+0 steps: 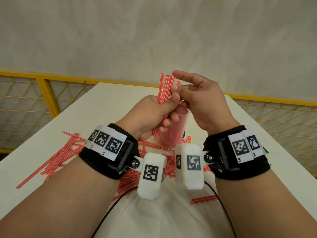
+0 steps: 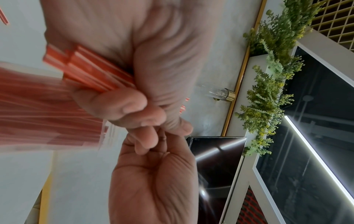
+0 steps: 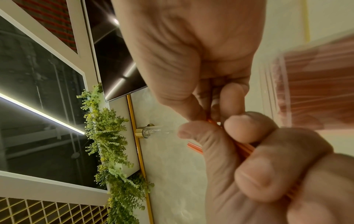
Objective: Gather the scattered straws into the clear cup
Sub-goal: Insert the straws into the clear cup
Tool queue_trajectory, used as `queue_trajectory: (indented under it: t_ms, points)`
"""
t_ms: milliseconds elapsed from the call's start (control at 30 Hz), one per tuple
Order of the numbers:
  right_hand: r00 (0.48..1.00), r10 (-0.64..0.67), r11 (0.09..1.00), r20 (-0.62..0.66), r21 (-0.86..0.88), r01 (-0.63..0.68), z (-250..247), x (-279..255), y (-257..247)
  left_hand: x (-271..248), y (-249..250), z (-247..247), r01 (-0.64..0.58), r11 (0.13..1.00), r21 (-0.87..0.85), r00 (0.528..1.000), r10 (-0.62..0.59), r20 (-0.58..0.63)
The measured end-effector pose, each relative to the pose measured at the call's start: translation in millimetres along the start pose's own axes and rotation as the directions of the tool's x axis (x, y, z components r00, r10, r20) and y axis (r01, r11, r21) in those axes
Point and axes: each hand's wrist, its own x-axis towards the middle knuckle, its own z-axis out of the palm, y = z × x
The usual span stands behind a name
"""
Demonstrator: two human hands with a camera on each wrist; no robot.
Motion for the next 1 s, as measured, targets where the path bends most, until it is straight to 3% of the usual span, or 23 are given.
queue_trajectory:
  t_ms: [133,400,733,833,1000]
  points:
    - [1.000,-0.022,1.000,0.005,-0.011,0.022,-1,0,0,0,1,1,-0.006,1.000,0.020,1.000,0.006,0.006]
    - [0.991,-0.082,0.996,-0.110,-0.024,0.080,-4,5,3,0,1,-2,-0.029,0.995,0.099,0.998,0.035,-0.054]
    - [0.993,-0.110,0.993,-0.048,-0.036,0.108,-6,5,4,2,1,-7,-0.037,0.982,0.183,0.998,0.044,-0.034]
    - [0.974,-0.165,0.985,-0.153,0.024,0.170,-11,10,3,3,1,-9,-0.044,0.983,0.178,0.995,0.059,-0.076]
    - [0.870,-0.252,0.934,-0.423,0.128,0.333,-26,15,-2,7,1,-13,-0.038,0.989,0.146,0.964,0.074,-0.254]
